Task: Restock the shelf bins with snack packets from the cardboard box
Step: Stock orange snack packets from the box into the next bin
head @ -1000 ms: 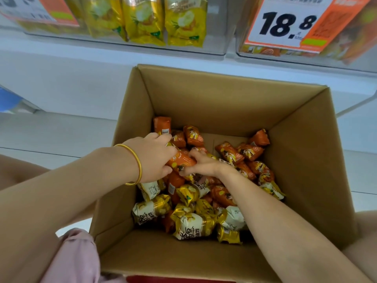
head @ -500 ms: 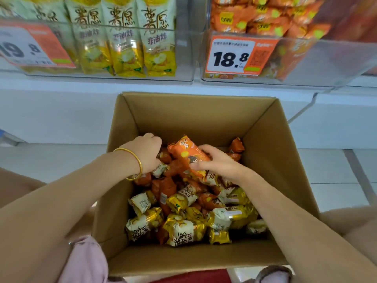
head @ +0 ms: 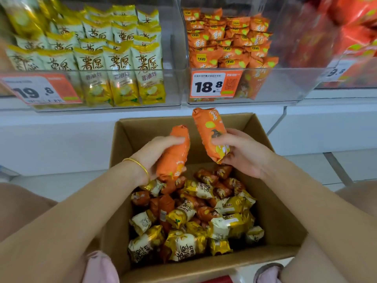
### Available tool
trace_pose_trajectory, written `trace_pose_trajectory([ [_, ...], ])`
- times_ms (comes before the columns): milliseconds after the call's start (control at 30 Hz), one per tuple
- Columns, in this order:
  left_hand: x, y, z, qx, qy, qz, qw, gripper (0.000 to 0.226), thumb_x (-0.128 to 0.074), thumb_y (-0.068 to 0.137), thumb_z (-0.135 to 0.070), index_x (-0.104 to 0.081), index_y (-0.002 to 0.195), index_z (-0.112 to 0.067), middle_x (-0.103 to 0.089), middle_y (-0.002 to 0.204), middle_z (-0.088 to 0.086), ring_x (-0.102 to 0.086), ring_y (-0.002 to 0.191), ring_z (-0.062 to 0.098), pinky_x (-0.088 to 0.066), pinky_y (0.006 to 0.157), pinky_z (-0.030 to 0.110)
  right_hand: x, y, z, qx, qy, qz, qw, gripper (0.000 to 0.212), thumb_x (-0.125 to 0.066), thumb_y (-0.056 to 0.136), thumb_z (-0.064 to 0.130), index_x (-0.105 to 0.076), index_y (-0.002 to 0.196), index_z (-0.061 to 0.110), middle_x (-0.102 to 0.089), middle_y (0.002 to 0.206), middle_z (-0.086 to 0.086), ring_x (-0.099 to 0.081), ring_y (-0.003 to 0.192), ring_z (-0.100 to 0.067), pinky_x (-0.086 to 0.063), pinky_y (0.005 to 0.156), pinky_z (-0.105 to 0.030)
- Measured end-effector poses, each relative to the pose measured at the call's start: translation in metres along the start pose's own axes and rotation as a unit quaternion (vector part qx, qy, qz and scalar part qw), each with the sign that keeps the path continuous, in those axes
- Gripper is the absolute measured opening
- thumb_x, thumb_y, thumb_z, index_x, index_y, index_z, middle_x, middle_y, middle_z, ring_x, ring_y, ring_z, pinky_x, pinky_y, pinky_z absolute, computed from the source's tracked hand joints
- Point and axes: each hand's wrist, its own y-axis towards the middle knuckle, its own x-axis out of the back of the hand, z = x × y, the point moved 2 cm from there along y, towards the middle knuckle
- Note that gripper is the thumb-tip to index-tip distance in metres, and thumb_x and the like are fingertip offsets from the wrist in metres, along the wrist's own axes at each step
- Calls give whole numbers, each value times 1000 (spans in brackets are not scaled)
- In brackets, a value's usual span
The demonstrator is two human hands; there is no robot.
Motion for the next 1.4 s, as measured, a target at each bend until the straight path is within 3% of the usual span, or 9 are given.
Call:
trace_pose_trajectory([
  [100, 1, -3, -5, 11, -166, 29, 986, 50, -70, 71, -32, -60, 114, -8, -64, 101, 18, -62, 95, 32, -56, 79, 49, -7, -2, 2, 11, 9, 2, 1000, 71, -76, 66, 25, -48, 131, 20, -67, 113, -3, -65, 101, -19, -53, 81, -34],
  [233, -1, -5, -8, -5, -169, 52, 984, 47, -56, 87, -36, -54, 126, -11, -62, 120, 17, -59, 110, 34, -48, 94, 51, -20, 0, 1, -3, 91, 15, 996, 60, -62, 73, 48, -55, 127, 22, -68, 119, -3, -65, 106, -20, -52, 85, -38],
  [400, -4, -3, -11, -12, -153, 70, 986, 42, -44, 95, -40, -52, 129, -17, -64, 123, 10, -62, 111, 28, -51, 90, 44, -17, 8, 5, 26, 85, -20, 996, 68, -75, 71, 35, -52, 131, 14, -65, 124, -7, -61, 116, -26, -46, 101, -48],
  [500, -3, -3, -14, -20, -119, 101, 987, 51, -60, 83, -29, -51, 131, -15, -63, 125, 10, -61, 113, 29, -51, 92, 45, -12, 7, 12, 41, 89, -6, 995, 68, -71, 73, 29, -48, 134, 8, -63, 127, -12, -60, 117, -31, -47, 99, -54],
  [667, -3, -6, -21, -61, 75, 108, 990, 57, -67, 73, -5, -55, 127, -13, -65, 118, 14, -63, 107, 29, -53, 90, 38, -5, -7, 28, 132, -29, -1, 991, 52, -73, 69, 21, -61, 118, 11, -70, 112, -7, -68, 102, -23, -56, 86, -36],
  [767, -2, -11, -33, -112, 234, 31, 965, 52, -76, 67, -20, -57, 115, -29, -62, 118, -1, -63, 101, 18, -55, 86, 34, -1, -16, 39, 190, -115, -1, 975, 53, -77, 63, 27, -62, 113, 18, -72, 107, 1, -70, 95, -15, -55, 76, -26],
  [967, -16, -36, -68, -131, 203, 21, 970, 37, -74, 72, -18, -52, 102, -15, -56, 112, 7, -66, 95, 30, -59, 70, 49, 4, -29, 52, 189, -217, 52, 956, 65, -79, 61, 38, -59, 120, 19, -67, 118, 2, -65, 107, -12, -52, 89, -29],
  [1300, -90, -64, -139, -144, 269, 128, 944, 28, -61, 85, -2, -62, 113, -5, -67, 109, 10, -70, 94, 21, -58, 79, 42, 42, -74, 109, 230, -269, 120, 928, 64, -75, 60, 35, -56, 121, 26, -64, 121, 6, -59, 115, -9, -48, 91, -22],
  [1400, -124, -50, -160, -188, 260, 100, 942, 8, -64, 85, -10, -65, 92, -5, -72, 85, 6, -70, 78, 12, -60, 67, 31, 62, -79, 129, 248, -281, 125, 918, 63, -75, 63, 32, -57, 123, 22, -59, 127, 10, -57, 117, -7, -46, 92, -18],
])
